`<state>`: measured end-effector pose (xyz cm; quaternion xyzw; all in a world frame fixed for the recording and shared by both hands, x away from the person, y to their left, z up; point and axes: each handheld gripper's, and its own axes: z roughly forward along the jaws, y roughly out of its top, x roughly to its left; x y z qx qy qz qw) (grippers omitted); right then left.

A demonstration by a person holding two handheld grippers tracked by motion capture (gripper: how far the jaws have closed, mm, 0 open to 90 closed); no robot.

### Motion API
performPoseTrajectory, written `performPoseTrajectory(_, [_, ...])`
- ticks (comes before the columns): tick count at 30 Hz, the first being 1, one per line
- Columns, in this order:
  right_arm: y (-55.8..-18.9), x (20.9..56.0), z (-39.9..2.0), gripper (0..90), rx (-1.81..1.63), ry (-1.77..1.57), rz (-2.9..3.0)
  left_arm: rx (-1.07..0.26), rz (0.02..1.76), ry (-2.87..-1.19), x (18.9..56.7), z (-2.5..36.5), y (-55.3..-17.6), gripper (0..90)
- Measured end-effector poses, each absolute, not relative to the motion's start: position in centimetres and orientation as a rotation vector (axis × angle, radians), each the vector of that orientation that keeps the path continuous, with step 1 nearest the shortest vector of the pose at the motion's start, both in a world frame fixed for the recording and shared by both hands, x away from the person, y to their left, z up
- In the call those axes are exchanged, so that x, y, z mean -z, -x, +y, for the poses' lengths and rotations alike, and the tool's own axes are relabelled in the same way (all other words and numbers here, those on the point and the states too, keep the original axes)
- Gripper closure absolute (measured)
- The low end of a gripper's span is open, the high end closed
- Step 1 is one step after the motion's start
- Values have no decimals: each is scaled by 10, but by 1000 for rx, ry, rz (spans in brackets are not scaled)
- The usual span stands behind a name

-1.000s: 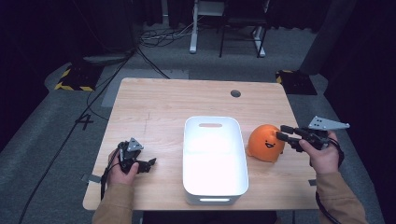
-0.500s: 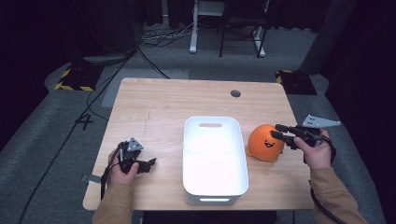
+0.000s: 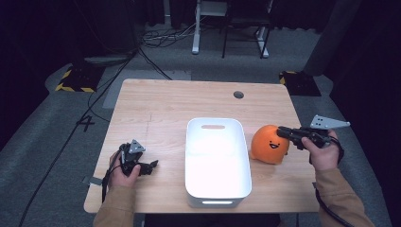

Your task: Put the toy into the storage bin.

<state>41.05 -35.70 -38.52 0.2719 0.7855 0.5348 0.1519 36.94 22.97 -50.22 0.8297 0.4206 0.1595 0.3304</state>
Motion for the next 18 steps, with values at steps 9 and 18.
performPoseTrajectory(9, [-410, 366, -364, 817, -1622, -690, 2257, -417, 1099, -2170, 502, 230, -369, 148])
performPoseTrajectory(18, [-409, 345, -371, 818, -1673, -631, 2249, -417, 1100, -2170, 502, 230, -369, 148])
